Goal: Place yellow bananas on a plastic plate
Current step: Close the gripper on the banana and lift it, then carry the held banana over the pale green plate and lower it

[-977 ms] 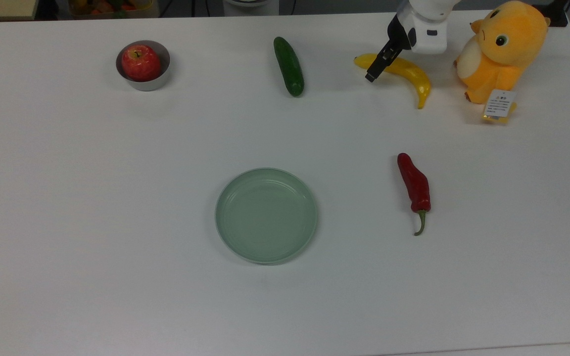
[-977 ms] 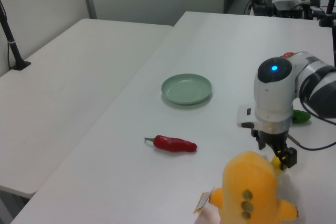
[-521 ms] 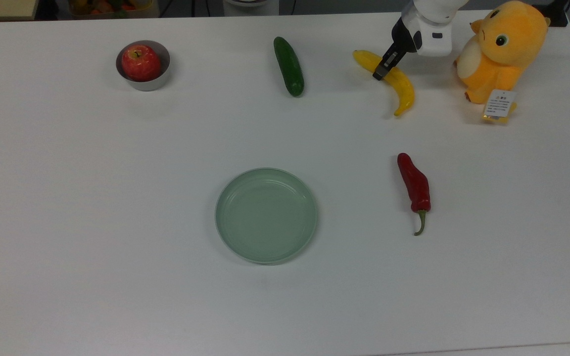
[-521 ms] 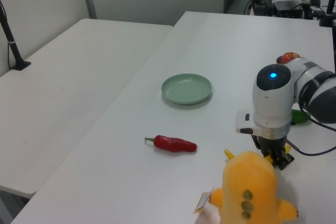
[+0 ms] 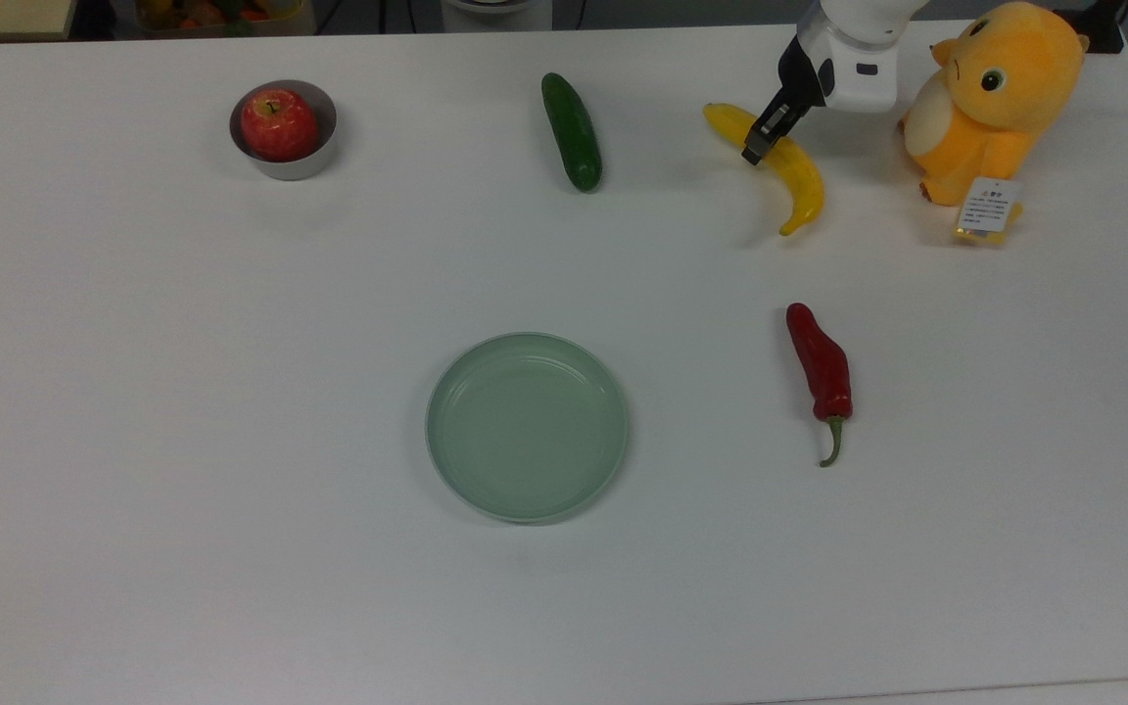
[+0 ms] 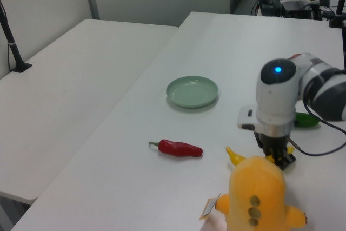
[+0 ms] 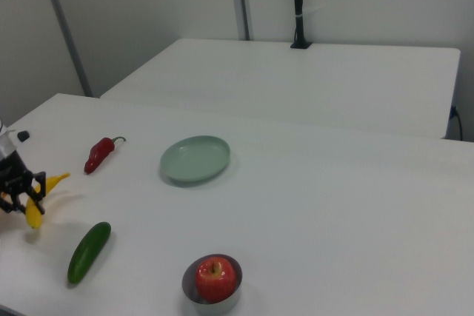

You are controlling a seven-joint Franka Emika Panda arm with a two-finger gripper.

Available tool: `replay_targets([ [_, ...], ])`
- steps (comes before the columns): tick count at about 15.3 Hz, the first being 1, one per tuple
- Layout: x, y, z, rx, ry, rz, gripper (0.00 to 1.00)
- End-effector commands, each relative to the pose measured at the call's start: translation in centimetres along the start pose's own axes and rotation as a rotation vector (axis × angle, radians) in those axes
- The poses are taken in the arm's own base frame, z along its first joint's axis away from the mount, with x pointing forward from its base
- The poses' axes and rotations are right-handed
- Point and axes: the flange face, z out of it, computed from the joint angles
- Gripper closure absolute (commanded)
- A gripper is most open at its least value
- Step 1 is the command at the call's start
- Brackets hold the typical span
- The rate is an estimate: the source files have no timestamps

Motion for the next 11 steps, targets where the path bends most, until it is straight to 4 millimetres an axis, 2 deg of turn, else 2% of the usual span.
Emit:
replay_targets([
  [1,0.2,5.3,-3.2,-0.019,0.071,0.149,1.0],
  [4,1.1,11.2,-5.2,-0.015,0.124,0.259,1.0],
  [5,1.4,14.2,-5.5,-0.014,0.146,0.332,1.0],
  [7,1.0,18.4,-6.2,-0.027,0.171,0.41,1.0],
  [8,0.9,19.9,-5.7,-0.031,0.168,0.433,1.0],
  [10,0.6,24.6,-4.9,-0.049,0.194,0.526,1.0],
  [11,0.2,25.9,-4.5,-0.059,0.21,0.551,1.0],
])
